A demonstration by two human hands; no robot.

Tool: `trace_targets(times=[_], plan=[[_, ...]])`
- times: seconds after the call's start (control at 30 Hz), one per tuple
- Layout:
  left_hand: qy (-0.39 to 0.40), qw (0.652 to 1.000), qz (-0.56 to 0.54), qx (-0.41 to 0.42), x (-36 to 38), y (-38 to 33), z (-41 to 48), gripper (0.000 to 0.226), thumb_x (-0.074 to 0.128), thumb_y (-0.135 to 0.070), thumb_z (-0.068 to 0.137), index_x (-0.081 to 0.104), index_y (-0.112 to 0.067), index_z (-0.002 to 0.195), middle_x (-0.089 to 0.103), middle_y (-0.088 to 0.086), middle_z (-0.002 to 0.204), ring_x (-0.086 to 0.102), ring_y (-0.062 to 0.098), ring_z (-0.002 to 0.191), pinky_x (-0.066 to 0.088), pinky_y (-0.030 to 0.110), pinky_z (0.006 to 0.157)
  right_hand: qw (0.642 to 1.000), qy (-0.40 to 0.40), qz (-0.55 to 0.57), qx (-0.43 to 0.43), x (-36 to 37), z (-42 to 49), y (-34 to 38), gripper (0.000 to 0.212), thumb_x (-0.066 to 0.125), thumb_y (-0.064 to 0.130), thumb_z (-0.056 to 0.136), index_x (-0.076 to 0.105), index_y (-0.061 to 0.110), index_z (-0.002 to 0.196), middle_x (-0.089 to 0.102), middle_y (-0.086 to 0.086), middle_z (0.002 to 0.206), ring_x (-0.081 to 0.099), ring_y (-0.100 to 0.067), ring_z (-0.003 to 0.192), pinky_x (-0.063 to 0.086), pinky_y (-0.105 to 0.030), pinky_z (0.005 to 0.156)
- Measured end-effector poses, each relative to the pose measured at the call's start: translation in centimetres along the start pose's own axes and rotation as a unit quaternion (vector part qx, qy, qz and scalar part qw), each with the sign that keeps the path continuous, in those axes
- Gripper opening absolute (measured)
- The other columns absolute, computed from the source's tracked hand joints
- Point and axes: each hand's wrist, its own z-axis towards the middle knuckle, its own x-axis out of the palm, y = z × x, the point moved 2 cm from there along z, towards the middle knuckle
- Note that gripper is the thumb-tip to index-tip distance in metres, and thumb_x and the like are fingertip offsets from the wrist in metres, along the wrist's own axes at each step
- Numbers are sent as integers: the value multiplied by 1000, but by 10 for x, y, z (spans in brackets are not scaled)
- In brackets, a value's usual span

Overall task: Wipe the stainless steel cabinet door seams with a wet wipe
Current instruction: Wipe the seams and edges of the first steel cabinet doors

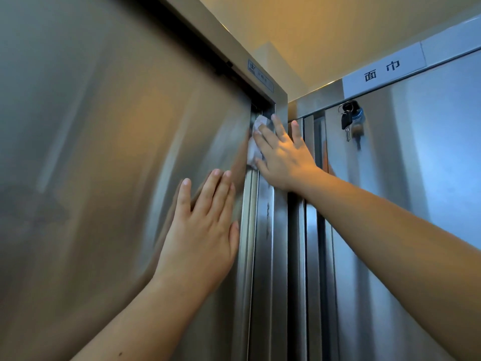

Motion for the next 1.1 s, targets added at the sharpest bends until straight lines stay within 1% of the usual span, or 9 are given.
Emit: trace_targets(times=[0.13,0.27,0.43,0.57,0.67,0.77,0.87,0.97,1.1], plan=[[-5,999,-34,1,-1,1,3,58,20,-31,88,47,-5,132,39,12,142,35,26,133,20,51,105,999,2,29,29,-9,26,-11,55,19,32,99,6,15,149,1,2,157,-17,-23,142,-13,-51,110],[10,999,-38,-2,-1,1,3,58,20,-31,88,48,-5,132,40,13,141,36,25,133,20,50,104,998,-16,53,37,-5,21,-4,55,20,30,98,8,14,149,0,3,158,-17,-25,142,-12,-49,111],[30,1000,2,-2,-2,2,1,61,5,-32,90,29,-9,141,23,10,150,20,23,140,10,51,108,997,-25,69,16,4,-10,8,57,22,35,98,9,13,149,-1,1,158,-16,-28,142,-9,-49,112],[15,1000,19,2,1,0,-2,62,-14,-31,86,-7,-6,142,-6,10,154,-7,25,142,2,52,112,994,-32,103,3,14,-50,30,59,26,37,98,11,11,149,0,-1,157,-16,-30,141,-7,-49,112],[21,1000,9,-3,1,0,-1,64,-17,-32,85,-9,-5,144,-8,10,155,-9,24,142,2,52,112,995,-26,99,-2,17,-71,41,59,27,37,98,11,11,149,-2,-4,157,-17,-32,141,-7,-47,112],[30,1000,-4,-5,-1,0,0,62,-14,-33,88,-12,-7,144,-12,8,155,-14,22,142,-9,51,108,995,-24,94,-11,19,-88,49,59,25,36,98,10,10,149,-3,-6,157,-17,-35,140,-12,-46,112],[46,998,-47,-17,-5,0,4,65,-4,-36,88,-2,-9,147,-6,6,156,-9,19,143,-13,48,106,994,-20,102,-12,20,-104,58,58,24,35,98,11,9,149,-2,-7,157,-17,-36,140,-14,-45,111],[60,995,-79,-27,-9,-3,1,66,6,-36,88,14,-7,147,6,7,156,0,18,143,-5,50,110,993,-13,116,-9,23,-120,67,57,24,35,99,11,9,148,-3,-7,157,-17,-36,140,-15,-46,110],[61,993,-99,-30,-10,-10,-20,63,21,-33,88,31,-3,142,20,11,153,12,22,142,3,53,110,992,2,129,-11,28,-143,79,57,21,35,98,11,9,148,-4,-8,157,-18,-38,140,-15,-47,109]])
